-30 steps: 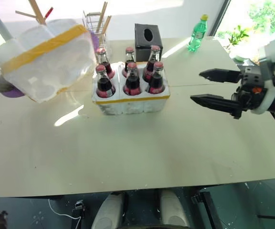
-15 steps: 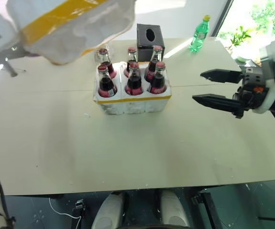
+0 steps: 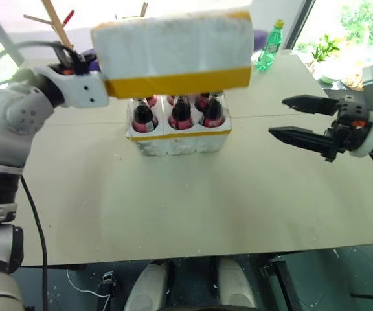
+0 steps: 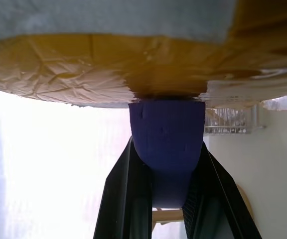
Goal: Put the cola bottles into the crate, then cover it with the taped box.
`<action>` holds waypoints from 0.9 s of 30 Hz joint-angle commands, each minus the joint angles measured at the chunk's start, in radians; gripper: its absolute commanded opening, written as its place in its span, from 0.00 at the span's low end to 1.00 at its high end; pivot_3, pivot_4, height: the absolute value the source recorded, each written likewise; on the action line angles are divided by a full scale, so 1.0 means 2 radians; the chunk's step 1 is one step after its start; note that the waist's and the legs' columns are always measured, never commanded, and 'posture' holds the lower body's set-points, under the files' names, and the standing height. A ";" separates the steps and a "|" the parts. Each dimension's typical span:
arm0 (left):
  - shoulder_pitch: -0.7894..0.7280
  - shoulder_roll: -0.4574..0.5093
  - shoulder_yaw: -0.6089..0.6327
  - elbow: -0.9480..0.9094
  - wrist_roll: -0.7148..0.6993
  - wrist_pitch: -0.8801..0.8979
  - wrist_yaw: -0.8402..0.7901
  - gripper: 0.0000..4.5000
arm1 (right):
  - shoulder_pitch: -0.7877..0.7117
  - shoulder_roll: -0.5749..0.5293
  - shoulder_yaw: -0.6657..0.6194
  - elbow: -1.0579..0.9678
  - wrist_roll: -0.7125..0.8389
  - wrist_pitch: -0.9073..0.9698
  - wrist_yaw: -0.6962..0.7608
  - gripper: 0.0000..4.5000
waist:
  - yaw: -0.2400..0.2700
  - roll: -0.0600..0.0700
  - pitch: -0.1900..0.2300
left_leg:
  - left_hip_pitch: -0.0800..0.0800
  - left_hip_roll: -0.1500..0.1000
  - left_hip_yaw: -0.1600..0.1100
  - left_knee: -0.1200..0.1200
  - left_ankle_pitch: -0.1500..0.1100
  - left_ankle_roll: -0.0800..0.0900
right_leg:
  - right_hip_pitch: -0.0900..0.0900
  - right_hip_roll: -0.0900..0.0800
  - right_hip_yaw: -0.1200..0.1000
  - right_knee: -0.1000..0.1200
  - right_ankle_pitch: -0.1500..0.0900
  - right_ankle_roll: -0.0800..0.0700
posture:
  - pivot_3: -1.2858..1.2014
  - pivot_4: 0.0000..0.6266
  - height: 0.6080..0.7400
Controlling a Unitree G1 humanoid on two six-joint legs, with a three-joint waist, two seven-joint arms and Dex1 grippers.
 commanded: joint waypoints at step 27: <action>0.196 -0.013 0.068 -0.092 -0.092 0.022 0.002 1.00 | 0.021 0.004 -0.001 0.007 -0.007 -0.017 -0.017 1.00 | 0.010 0.000 0.000 | 0.000 0.000 0.000 0.000 0.000 0.001 | 0.000 0.000 0.000 -0.002 0.000 0.000 | 0.52 0.24 1.00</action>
